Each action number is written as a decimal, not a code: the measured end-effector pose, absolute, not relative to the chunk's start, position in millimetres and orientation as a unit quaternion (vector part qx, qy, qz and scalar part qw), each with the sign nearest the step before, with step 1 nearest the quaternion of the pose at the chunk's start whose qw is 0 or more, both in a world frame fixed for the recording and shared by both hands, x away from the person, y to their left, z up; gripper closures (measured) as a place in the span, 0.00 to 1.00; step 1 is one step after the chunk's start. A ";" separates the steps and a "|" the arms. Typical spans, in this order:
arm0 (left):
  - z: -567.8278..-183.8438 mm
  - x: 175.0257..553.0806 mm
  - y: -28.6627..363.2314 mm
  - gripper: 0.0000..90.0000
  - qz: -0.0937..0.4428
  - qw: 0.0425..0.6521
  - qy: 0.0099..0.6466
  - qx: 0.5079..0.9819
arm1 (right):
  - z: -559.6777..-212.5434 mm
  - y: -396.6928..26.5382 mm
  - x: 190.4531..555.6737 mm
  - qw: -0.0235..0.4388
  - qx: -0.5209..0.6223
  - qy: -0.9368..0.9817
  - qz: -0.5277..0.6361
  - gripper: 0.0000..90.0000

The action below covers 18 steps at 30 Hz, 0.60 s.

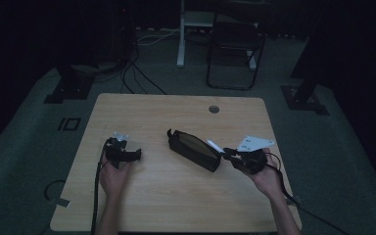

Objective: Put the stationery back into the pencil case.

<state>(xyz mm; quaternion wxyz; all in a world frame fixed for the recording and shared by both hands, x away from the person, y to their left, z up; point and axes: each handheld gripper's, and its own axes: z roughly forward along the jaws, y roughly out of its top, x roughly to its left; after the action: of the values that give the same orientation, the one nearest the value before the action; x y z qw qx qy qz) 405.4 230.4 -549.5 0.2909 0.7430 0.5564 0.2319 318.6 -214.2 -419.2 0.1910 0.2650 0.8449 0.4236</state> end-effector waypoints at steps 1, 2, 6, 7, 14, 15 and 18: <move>-549.5 405.4 230.4 0.04 0.232 0.291 0.556 0.743 | -419.0 -214.5 319.4 0.191 0.265 0.845 0.423 0.88; -549.5 405.4 230.4 0.04 0.232 0.291 0.556 0.743 | -418.9 -214.6 320.0 0.192 0.267 0.845 0.423 0.88; -549.5 405.4 230.4 0.04 0.232 0.291 0.556 0.743 | -418.3 -215.4 322.5 0.192 0.268 0.844 0.423 0.88; -549.5 405.4 230.4 0.04 0.232 0.291 0.556 0.743 | -418.3 -215.4 322.5 0.192 0.268 0.844 0.423 0.88; -549.5 405.4 230.4 0.04 0.232 0.291 0.556 0.743 | -416.7 -215.3 328.1 0.194 0.269 0.843 0.424 0.88; -549.5 405.4 230.4 0.04 0.232 0.291 0.556 0.743 | -416.3 -215.2 328.8 0.194 0.269 0.843 0.424 0.88; -549.6 405.4 230.4 0.04 0.232 0.291 0.557 0.743 | -415.0 -214.8 330.8 0.196 0.268 0.843 0.424 0.88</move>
<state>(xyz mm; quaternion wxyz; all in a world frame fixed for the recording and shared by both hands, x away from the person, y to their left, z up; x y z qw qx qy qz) 405.4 230.4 -549.6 0.2911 0.7427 0.5567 0.2319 330.8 -214.8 -415.0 0.1956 0.2679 0.8428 0.4239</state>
